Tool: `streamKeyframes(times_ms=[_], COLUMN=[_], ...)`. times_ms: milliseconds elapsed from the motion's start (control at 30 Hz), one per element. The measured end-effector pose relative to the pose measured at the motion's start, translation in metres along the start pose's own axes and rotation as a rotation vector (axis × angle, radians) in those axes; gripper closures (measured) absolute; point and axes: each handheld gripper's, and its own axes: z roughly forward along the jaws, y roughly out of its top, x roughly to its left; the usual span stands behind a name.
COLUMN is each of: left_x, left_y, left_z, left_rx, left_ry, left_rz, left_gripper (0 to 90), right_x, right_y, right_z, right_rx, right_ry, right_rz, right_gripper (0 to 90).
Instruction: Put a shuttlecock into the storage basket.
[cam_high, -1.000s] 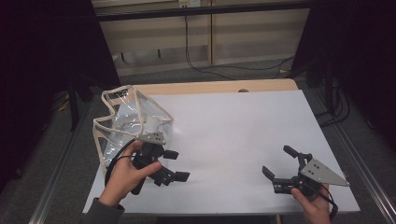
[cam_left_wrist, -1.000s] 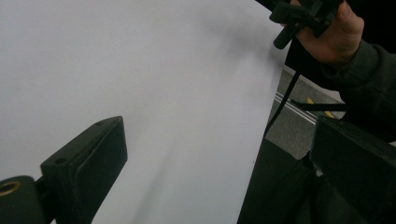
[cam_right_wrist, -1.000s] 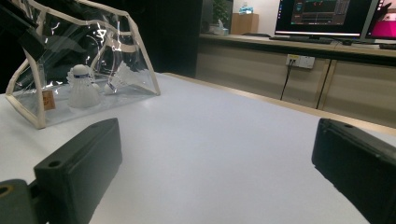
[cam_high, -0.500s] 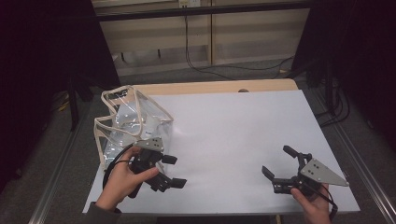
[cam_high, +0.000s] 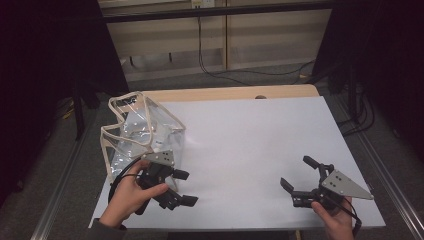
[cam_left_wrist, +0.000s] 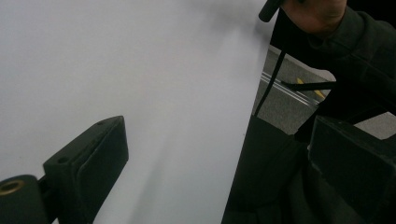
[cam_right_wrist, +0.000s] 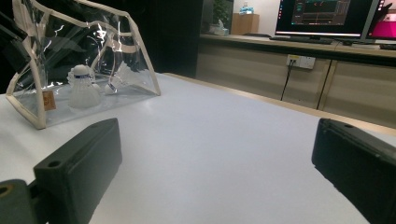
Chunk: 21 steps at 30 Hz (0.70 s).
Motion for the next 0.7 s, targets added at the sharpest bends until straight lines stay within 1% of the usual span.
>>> streamKeyframes(times_ms=[133, 167, 267, 333, 467, 700], left_x=[0.001, 0.001, 0.001, 0.001, 0.002, 0.006], left_y=[-0.007, -0.008, -0.012, -0.014, -0.02, -0.031], left_z=[-0.001, -0.002, -0.004, -0.005, -0.007, -0.016], left_rx=[0.013, 0.022, 0.021, 0.02, 0.022, -0.01], left_ry=[-0.005, -0.003, -0.008, -0.006, 0.002, 0.015], left_rz=[-0.006, 0.001, 0.002, 0.008, 0.006, -0.009], left_gripper=[4.9, 4.9, 5.0, 5.2, 4.9, 4.9], right_x=[0.0, 0.0, 0.0, 0.001, 0.001, 0.0], right_y=[0.0, 0.0, 0.0, 0.0, 0.0, 0.0], right_z=[0.0, 0.0, 0.001, 0.001, 0.001, 0.001], right_rx=[0.002, 0.0, -0.002, -0.001, -0.001, -0.001], right_ry=[-0.001, 0.002, 0.001, 0.001, 0.001, 0.0], right_rz=[0.001, -0.001, -0.002, -0.002, -0.003, -0.003], right_gripper=[1.6, 1.7, 1.7, 1.7, 1.6, 1.7])
